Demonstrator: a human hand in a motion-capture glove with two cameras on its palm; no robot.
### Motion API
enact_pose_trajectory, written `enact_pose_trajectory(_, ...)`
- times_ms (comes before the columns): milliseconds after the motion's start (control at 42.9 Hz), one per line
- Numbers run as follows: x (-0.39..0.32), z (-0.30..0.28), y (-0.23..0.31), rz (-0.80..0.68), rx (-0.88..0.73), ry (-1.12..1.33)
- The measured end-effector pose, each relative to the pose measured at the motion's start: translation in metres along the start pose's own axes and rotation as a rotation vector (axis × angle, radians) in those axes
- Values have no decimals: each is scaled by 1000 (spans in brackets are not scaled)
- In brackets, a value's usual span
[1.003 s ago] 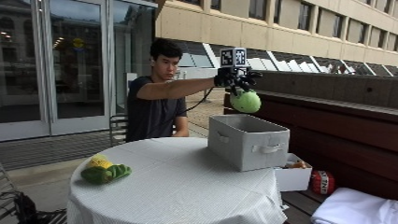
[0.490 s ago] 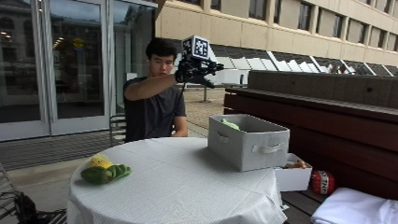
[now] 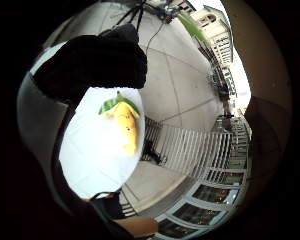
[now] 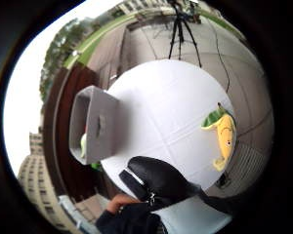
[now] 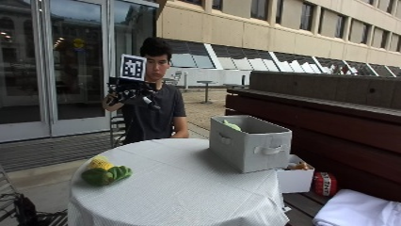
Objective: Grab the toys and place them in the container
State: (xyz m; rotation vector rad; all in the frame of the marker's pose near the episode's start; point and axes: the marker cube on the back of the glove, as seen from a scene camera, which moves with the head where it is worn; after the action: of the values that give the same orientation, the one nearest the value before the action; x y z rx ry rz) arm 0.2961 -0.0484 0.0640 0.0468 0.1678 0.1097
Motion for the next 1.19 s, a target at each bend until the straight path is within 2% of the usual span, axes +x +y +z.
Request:
enact_pose_trajectory(163, 48, 54, -5, 127, -18, 4)
enact_pose_trajectory(397, 91, 152, 8, 152, -212, -57)
enact_pose_trajectory(560, 100, 197, 16, 163, -311, -85)
enact_pose_trajectory(770, 106, 227, 18, 185, -352, -72)
enact_pose_trajectory(910, 106, 241, 21, 199, -353, -150)
enact_pose_trajectory(1097, 102, 243, 23, 243, -371, -278)
enact_pose_trajectory(1190, 100, 237, 23, 237, -344, -254)
